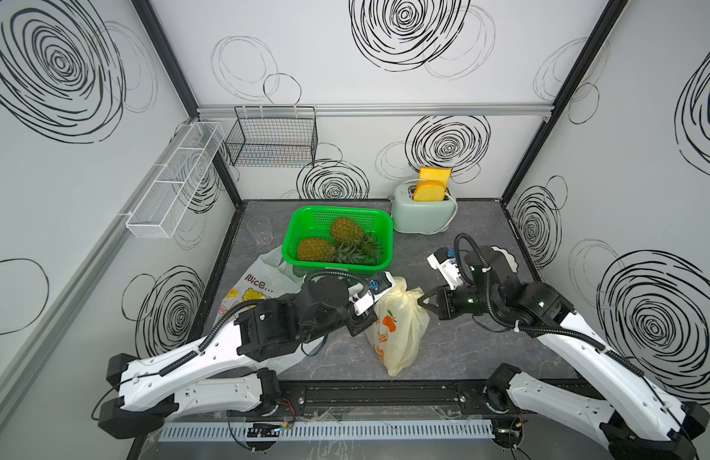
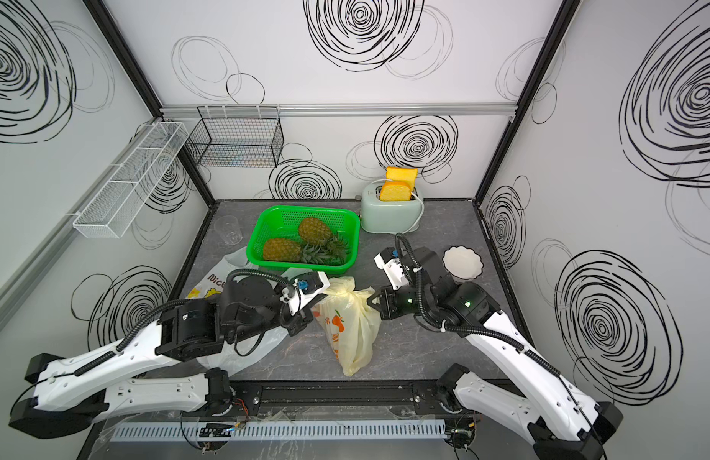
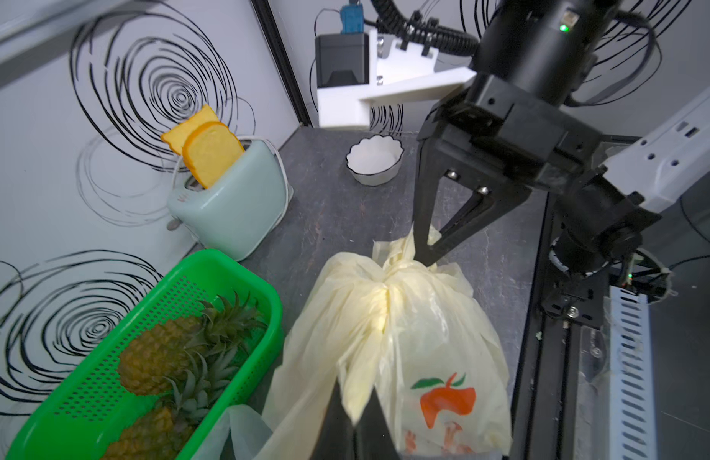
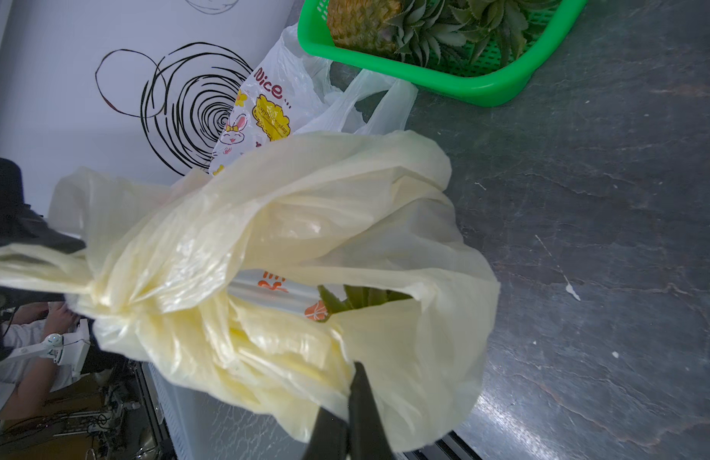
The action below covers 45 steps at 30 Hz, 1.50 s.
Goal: Place the pineapple into a plastic bag & tie a knot
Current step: Tie the plastic bag at the center of the board.
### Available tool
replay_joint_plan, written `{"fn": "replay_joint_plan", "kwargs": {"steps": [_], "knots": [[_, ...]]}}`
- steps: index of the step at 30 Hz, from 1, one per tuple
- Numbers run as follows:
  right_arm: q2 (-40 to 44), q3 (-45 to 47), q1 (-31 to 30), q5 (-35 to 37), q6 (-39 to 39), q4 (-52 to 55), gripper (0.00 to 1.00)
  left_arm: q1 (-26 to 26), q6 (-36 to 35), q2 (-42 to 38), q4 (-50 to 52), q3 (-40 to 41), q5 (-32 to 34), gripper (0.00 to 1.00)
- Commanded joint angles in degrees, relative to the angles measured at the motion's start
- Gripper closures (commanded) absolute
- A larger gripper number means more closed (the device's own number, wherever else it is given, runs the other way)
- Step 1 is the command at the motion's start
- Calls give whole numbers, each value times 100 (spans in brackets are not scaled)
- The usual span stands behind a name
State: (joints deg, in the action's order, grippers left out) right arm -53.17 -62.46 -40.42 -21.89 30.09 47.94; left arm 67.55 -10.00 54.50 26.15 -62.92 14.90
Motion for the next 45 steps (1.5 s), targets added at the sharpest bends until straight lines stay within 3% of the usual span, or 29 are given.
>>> {"fn": "replay_joint_plan", "kwargs": {"steps": [1,4,8,13,16,23,29,35,41,45], "knots": [[59,61,33,566,155,394,100,-8,-469,-526,-1517,240,985,100],[109,134,-9,690,155,429,100,-221,-148,-563,-1341,512,756,100],[176,70,-58,927,138,539,100,-734,676,-729,-1072,899,-398,100],[223,-50,-88,1598,155,809,100,-1656,2175,-1262,-1353,1328,-1835,100],[219,167,-114,1964,156,992,100,-2063,2991,-1575,-1498,1553,-2226,100],[239,1006,-150,2173,421,1069,100,-2455,4135,-2388,-1738,2450,-1825,100],[229,761,-150,2136,540,878,100,-2561,4445,-2805,-2627,2945,-2013,100],[563,523,-119,2748,849,929,100,-2592,4426,-3008,-2004,2879,-1504,100],[951,1724,473,2861,1515,1134,100,-2606,5799,-3331,-260,3128,148,100],[1116,2029,702,2661,1758,860,100,-2611,6296,-3294,-126,3285,240,100]]}}
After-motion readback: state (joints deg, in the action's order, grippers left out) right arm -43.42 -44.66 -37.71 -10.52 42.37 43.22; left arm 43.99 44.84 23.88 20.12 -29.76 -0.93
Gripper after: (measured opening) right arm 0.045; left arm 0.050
